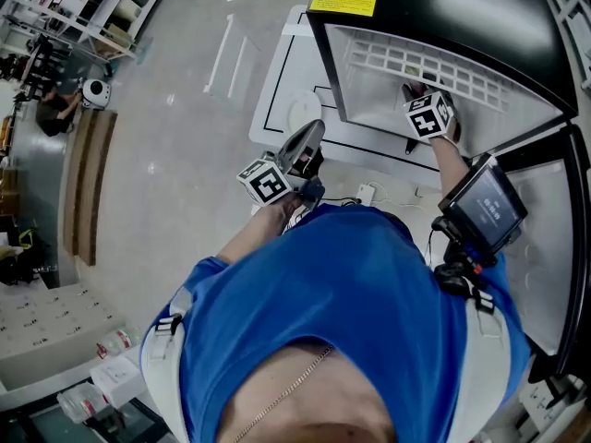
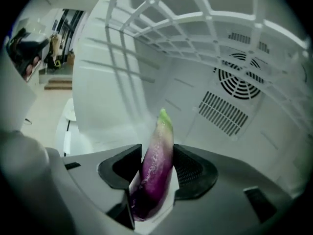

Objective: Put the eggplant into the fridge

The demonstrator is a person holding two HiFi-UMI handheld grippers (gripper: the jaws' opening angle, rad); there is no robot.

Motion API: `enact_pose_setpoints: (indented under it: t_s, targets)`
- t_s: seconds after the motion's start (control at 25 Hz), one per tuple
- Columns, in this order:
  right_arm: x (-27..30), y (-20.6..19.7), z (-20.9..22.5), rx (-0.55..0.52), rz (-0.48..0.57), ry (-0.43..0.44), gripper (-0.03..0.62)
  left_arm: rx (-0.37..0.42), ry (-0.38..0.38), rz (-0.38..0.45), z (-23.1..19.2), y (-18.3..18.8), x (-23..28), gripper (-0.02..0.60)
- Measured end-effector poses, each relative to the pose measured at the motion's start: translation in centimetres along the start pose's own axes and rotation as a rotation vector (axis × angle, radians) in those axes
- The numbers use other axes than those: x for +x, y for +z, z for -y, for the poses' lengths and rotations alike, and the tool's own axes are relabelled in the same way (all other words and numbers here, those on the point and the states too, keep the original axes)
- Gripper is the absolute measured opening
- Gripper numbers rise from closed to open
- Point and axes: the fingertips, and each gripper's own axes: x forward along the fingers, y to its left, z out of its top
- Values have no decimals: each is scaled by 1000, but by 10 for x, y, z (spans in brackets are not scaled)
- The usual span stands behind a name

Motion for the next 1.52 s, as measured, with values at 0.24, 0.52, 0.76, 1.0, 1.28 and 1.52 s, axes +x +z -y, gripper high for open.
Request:
enact_pose_setpoints:
  t_s: [0.24,0.52,0.76,1.0,1.28,1.52]
  targets:
    - [16,-1,-5,-359,-63,-12,209,21,26,29,4,8,-12,8]
    - [27,-9,-16,-615,-103,48,209,20,69,75,9,18,-32,8]
    - [32,-7,-14,-657,-102,90,209,32,97,113,15,26,-43,8]
    - [40,-10,-21,-666,-105,144,209,39,123,142,14,31,-56,8]
    - [56,-12,-19,-650,-109,194,209,45,146,167,8,36,-61,8]
    - [75,-19,-22,-634,-138,226,209,46,159,170,-7,38,-62,8]
